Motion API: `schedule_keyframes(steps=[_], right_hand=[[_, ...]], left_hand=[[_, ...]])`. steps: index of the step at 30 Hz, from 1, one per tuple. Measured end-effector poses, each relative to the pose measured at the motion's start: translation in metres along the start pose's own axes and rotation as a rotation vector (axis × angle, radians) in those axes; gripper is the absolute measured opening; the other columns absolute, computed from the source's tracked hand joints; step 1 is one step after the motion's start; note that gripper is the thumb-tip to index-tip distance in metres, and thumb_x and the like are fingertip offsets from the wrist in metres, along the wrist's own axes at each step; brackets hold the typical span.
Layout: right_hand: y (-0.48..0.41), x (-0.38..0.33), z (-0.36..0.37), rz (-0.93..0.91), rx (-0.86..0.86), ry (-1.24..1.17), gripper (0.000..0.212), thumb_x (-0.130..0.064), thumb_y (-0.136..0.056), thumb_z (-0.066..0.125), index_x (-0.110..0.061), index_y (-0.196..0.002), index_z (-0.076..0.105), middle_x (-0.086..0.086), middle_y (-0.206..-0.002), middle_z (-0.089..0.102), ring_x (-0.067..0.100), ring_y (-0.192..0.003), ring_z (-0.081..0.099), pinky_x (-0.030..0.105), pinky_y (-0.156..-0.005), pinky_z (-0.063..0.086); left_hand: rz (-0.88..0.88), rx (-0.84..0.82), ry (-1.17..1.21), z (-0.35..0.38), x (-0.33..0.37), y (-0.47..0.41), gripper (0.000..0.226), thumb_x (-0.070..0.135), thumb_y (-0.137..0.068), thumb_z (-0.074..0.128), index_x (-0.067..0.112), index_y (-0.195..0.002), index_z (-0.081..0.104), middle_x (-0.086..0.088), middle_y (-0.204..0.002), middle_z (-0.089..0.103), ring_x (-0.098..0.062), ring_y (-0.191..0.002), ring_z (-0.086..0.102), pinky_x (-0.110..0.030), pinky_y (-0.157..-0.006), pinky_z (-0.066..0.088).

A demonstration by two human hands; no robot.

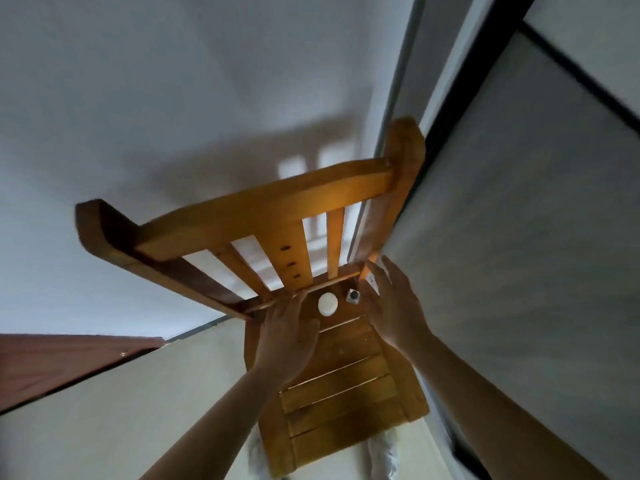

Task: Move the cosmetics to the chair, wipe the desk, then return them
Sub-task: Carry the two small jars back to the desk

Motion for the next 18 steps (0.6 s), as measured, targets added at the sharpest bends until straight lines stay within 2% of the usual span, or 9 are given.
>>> schedule_keyframes(steps=[2, 5, 8, 11, 12, 13, 15, 18], right_hand=[[-0.008, 0.025, 0.046, 0.026, -0.034, -0.014, 0.054, -0.056, -0.101, 0.036, -0.025, -0.142, 0.05, 0.005, -0.154, 0.044, 0.028, -0.143, 0.04, 0.05, -0.108, 0.044], [-0.019, 0.055, 0.1, 0.023, -0.037, -0.033, 0.07, -0.069, -0.094, 0.013, -0.028, -0.134, 0.053, 0.0, -0.143, 0.056, 0.025, -0.136, 0.049, 0.051, -0.107, 0.047], [-0.032, 0.08, 0.146, 0.024, -0.069, -0.056, 0.061, -0.063, -0.095, 0.026, -0.026, -0.137, 0.05, -0.003, -0.139, 0.059, 0.022, -0.131, 0.054, 0.044, -0.107, 0.046], [-0.04, 0.091, 0.173, 0.021, -0.029, -0.093, 0.049, -0.052, -0.096, 0.047, -0.026, -0.137, 0.05, -0.005, -0.137, 0.061, 0.019, -0.124, 0.059, 0.019, -0.098, 0.037], [-0.044, 0.092, 0.179, 0.002, -0.017, -0.071, 0.048, -0.05, -0.096, 0.051, -0.026, -0.138, 0.05, -0.004, -0.138, 0.06, 0.019, -0.124, 0.059, 0.017, -0.097, 0.035], [-0.048, 0.092, 0.187, -0.025, -0.04, -0.023, 0.05, -0.049, -0.097, 0.054, -0.025, -0.14, 0.049, -0.002, -0.143, 0.057, 0.02, -0.128, 0.057, 0.021, -0.102, 0.035], [-0.052, 0.093, 0.203, -0.064, -0.119, 0.078, 0.053, -0.044, -0.098, 0.057, -0.022, -0.145, 0.048, 0.0, -0.151, 0.05, 0.022, -0.139, 0.047, 0.039, -0.114, 0.042], [-0.047, 0.102, 0.21, -0.019, -0.145, 0.097, 0.039, -0.031, -0.095, 0.066, -0.025, -0.134, 0.061, -0.004, -0.144, 0.057, 0.018, -0.135, 0.05, 0.042, -0.11, 0.047]], left_hand=[[-0.057, -0.089, -0.035, 0.046, -0.034, -0.017, 0.057, 0.04, -0.097, 0.055, 0.028, -0.149, 0.035, 0.007, -0.154, 0.041, -0.021, -0.145, 0.035, -0.052, -0.117, 0.032], [-0.096, -0.157, 0.004, 0.103, -0.077, -0.037, 0.066, 0.038, -0.094, 0.06, 0.025, -0.152, 0.032, 0.004, -0.156, 0.038, -0.022, -0.146, 0.032, -0.053, -0.116, 0.033], [-0.164, -0.183, 0.022, 0.146, -0.112, -0.052, 0.072, 0.042, -0.092, 0.063, 0.023, -0.153, 0.03, 0.001, -0.157, 0.036, -0.022, -0.146, 0.031, -0.05, -0.117, 0.032], [-0.182, -0.178, -0.001, 0.177, -0.129, -0.063, 0.082, 0.047, -0.087, 0.069, 0.025, -0.153, 0.027, 0.002, -0.158, 0.033, -0.021, -0.146, 0.029, -0.042, -0.116, 0.028], [-0.17, -0.165, -0.007, 0.185, -0.128, -0.067, 0.085, 0.048, -0.084, 0.071, 0.025, -0.153, 0.027, 0.003, -0.158, 0.034, -0.021, -0.146, 0.029, -0.042, -0.116, 0.028], [-0.158, -0.146, -0.012, 0.19, -0.127, -0.071, 0.087, 0.049, -0.082, 0.073, 0.026, -0.153, 0.028, 0.004, -0.157, 0.036, -0.021, -0.145, 0.03, -0.043, -0.116, 0.029], [-0.157, -0.091, -0.002, 0.195, -0.123, -0.078, 0.084, 0.049, -0.08, 0.076, 0.028, -0.15, 0.035, 0.005, -0.151, 0.045, -0.02, -0.141, 0.038, -0.045, -0.113, 0.036], [-0.206, 0.039, 0.006, 0.19, -0.124, -0.074, 0.065, 0.044, -0.077, 0.08, 0.029, -0.134, 0.053, 0.006, -0.131, 0.062, -0.02, -0.123, 0.056, -0.041, -0.097, 0.049]])
Point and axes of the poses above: each hand's wrist, its own y-axis away from the middle knuckle, its own z-axis out of the palm, x = y × z, the point moved 10 cm from there along -y, towards the middle knuckle
